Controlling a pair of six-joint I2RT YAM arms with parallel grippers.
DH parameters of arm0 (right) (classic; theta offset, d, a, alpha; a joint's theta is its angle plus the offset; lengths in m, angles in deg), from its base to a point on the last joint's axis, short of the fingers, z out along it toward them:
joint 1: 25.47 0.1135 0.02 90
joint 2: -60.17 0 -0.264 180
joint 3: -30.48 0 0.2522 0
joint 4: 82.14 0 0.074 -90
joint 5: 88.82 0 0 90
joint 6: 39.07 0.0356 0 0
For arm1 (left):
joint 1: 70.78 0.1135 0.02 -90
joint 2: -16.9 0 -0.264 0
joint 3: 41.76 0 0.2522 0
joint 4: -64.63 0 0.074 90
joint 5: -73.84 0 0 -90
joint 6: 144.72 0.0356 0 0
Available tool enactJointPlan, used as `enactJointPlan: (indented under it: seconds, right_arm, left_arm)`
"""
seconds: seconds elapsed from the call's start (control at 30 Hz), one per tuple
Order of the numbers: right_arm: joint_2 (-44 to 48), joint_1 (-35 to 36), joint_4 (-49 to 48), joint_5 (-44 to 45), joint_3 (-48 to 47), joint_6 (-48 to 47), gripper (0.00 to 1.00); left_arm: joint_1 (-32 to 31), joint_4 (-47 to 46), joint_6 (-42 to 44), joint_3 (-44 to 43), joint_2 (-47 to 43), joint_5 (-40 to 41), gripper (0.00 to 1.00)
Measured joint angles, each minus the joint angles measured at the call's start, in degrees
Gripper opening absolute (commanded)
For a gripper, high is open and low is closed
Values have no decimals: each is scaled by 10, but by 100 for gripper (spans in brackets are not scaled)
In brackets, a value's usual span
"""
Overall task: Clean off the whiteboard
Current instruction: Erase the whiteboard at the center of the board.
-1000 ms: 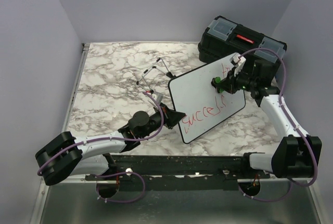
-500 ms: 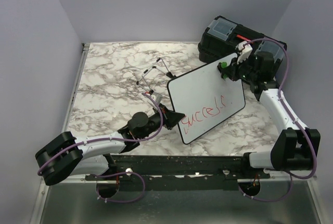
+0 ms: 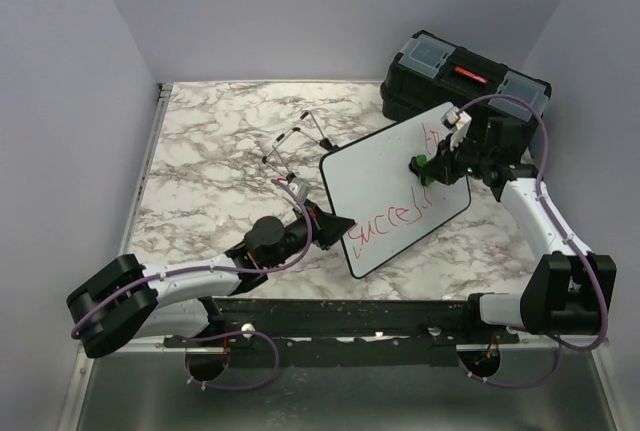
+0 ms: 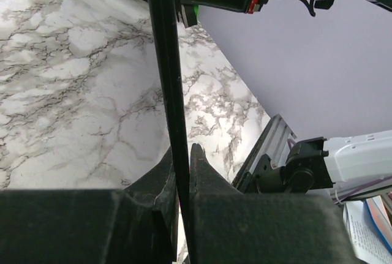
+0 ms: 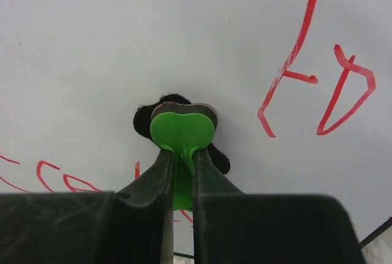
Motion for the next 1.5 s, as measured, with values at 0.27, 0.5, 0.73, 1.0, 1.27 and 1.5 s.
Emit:
enactJointPlan:
  seconds: [0.27, 0.5, 0.73, 1.0, 1.27, 1.5]
  right_arm:
    - [-49, 0, -118, 34, -62, 176, 1]
    - [-68, 0, -144, 135, -89, 184, 1]
    - [-19, -4, -80, 106, -9, 63, 1]
    - [-34, -4, 8, -40, -22, 12, 1]
    - [-81, -4, -111, -18, -93, 167, 1]
    - [-79, -5, -155, 86, -76, 191, 1]
  left_arm:
    - [1, 1, 4, 1, -3, 7, 0]
    - [1, -1, 8, 2, -4, 6, 0]
    - [1, -7, 5, 8, -4, 6, 0]
    - [1, -11, 2, 9, -3, 7, 0]
    - [1, -11, 6, 9, -3, 10, 0]
    - [1, -11, 2, 9, -3, 10, 0]
